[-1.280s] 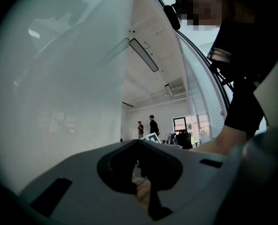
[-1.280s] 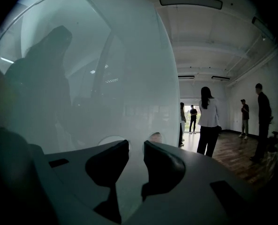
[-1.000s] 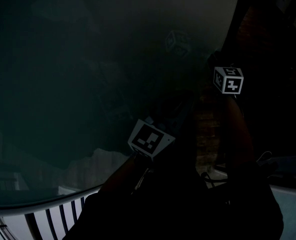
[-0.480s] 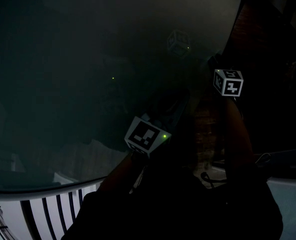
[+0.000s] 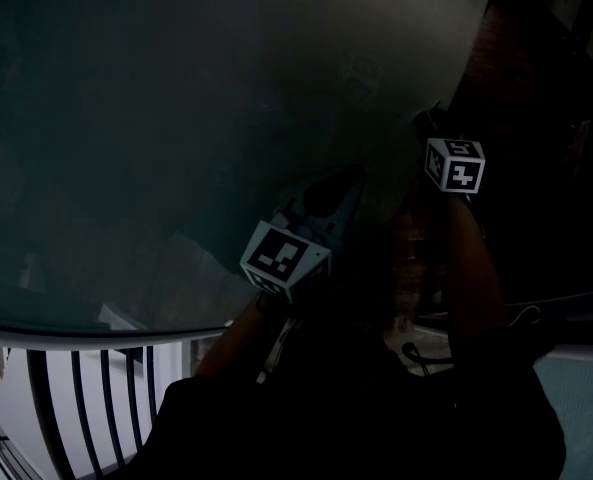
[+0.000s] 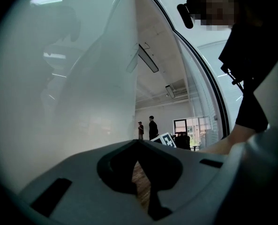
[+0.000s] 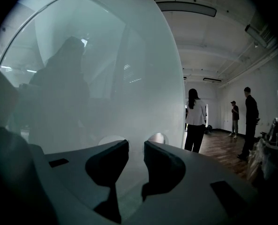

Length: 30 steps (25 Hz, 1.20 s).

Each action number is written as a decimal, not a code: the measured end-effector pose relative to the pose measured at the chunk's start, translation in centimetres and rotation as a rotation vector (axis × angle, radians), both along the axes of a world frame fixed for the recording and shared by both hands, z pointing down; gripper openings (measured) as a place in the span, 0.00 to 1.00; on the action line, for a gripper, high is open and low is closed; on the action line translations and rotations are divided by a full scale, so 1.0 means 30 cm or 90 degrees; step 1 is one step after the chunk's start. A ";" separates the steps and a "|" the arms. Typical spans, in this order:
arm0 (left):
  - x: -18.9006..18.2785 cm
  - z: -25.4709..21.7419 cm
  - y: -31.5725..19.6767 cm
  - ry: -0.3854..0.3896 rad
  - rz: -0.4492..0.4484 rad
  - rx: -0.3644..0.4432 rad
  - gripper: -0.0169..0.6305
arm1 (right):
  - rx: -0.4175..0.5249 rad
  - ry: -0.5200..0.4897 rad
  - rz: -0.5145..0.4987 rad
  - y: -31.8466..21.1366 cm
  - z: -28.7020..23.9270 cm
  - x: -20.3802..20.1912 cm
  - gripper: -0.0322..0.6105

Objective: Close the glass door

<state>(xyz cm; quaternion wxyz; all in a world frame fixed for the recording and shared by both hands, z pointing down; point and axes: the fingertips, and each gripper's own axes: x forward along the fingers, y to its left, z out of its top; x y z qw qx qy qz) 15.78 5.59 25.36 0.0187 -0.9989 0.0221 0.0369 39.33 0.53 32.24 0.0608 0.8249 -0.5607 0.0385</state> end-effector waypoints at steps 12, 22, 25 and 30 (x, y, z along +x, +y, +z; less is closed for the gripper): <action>-0.015 -0.057 0.345 0.000 -0.025 0.028 0.03 | 0.024 -0.002 0.000 0.328 -0.060 -0.016 0.21; -0.066 -0.038 0.534 0.001 -0.055 0.021 0.03 | 0.021 -0.007 0.010 0.517 -0.045 -0.041 0.21; -0.073 -0.036 0.566 0.001 -0.053 0.015 0.03 | 0.024 -0.006 0.019 0.559 -0.042 -0.051 0.21; -0.119 -0.049 0.608 0.003 -0.047 0.021 0.03 | 0.024 -0.004 0.048 0.629 -0.047 -0.088 0.21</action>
